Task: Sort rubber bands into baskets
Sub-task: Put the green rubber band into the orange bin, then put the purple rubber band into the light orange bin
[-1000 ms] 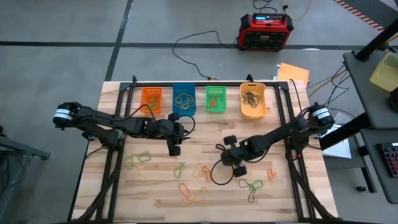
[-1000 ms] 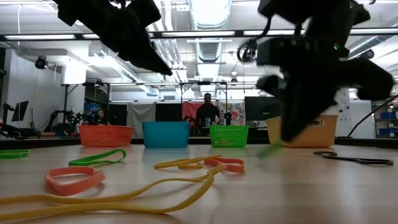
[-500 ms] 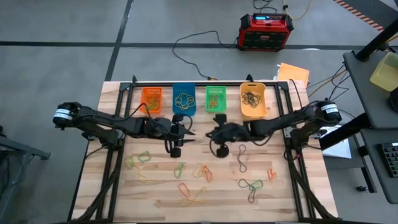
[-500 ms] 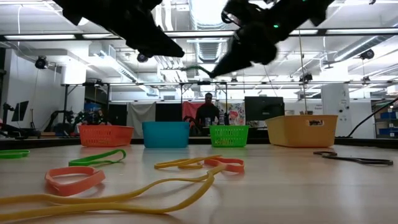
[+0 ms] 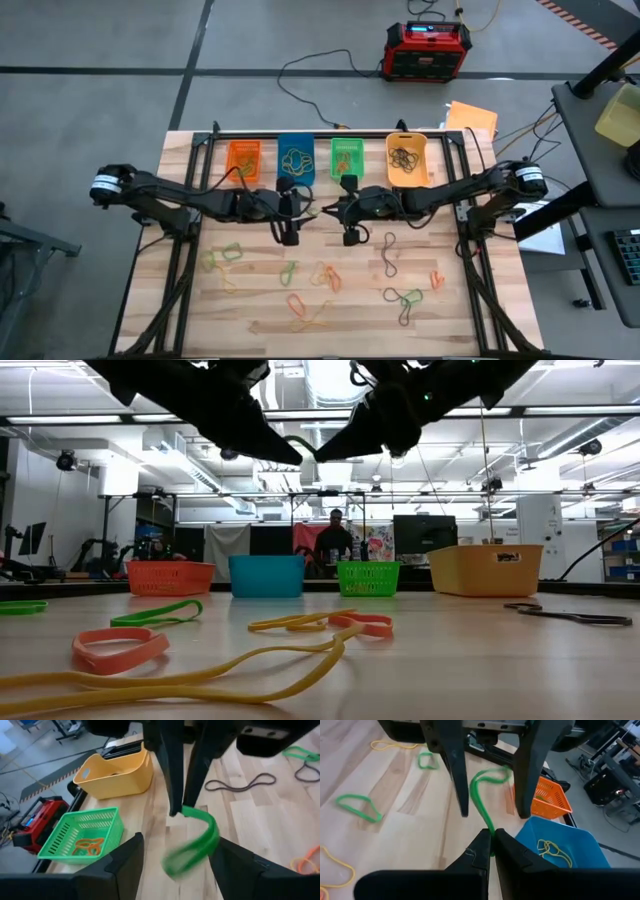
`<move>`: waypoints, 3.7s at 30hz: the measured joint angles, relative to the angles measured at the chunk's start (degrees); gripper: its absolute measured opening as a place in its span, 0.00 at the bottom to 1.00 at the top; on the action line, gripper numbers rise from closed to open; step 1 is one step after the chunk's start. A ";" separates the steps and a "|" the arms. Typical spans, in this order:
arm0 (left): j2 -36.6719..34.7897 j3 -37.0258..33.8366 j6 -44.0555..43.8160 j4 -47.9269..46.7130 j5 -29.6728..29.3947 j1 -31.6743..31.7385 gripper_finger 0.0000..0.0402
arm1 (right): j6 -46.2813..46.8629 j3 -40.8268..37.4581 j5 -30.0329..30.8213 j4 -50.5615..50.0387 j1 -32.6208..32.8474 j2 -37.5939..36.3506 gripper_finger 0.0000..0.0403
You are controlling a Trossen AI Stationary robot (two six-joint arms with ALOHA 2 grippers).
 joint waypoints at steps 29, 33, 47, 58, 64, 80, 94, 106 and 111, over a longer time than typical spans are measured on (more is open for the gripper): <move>0.96 0.00 2.50 2.64 0.09 -0.02 0.00 | 1.94 0.00 0.09 0.00 -0.04 0.00 0.03; 0.59 0.00 2.50 2.64 -1.38 0.00 0.00 | 4.12 -0.02 0.41 0.00 -0.04 0.00 0.03; -1.07 0.00 2.91 0.78 -3.87 3.04 0.00 | 7.62 3.42 0.52 -1.79 -0.55 -0.20 0.19; -3.07 0.00 3.54 -5.59 -11.61 7.24 0.00 | 8.19 4.35 7.00 -3.06 -1.78 -0.22 0.52; -7.19 0.00 -4.25 -25.71 -26.85 18.78 0.00 | 9.24 4.33 8.05 -4.31 -2.48 -0.22 0.56; -2.04 0.00 -10.86 -42.60 -13.90 47.71 0.00 | 10.78 4.26 8.07 -5.76 -2.91 -0.22 0.57; -1.95 0.01 -11.55 -42.63 -13.59 47.58 0.02 | 12.22 3.91 8.05 -6.27 -3.63 -0.22 0.57; -1.99 0.00 -12.58 -42.63 -12.83 47.56 0.25 | 12.63 3.80 8.05 -6.63 -3.63 -0.22 0.57; -3.82 0.00 -15.53 -43.27 -12.82 45.56 0.29 | 14.68 3.80 8.03 -8.94 -3.63 -0.22 0.57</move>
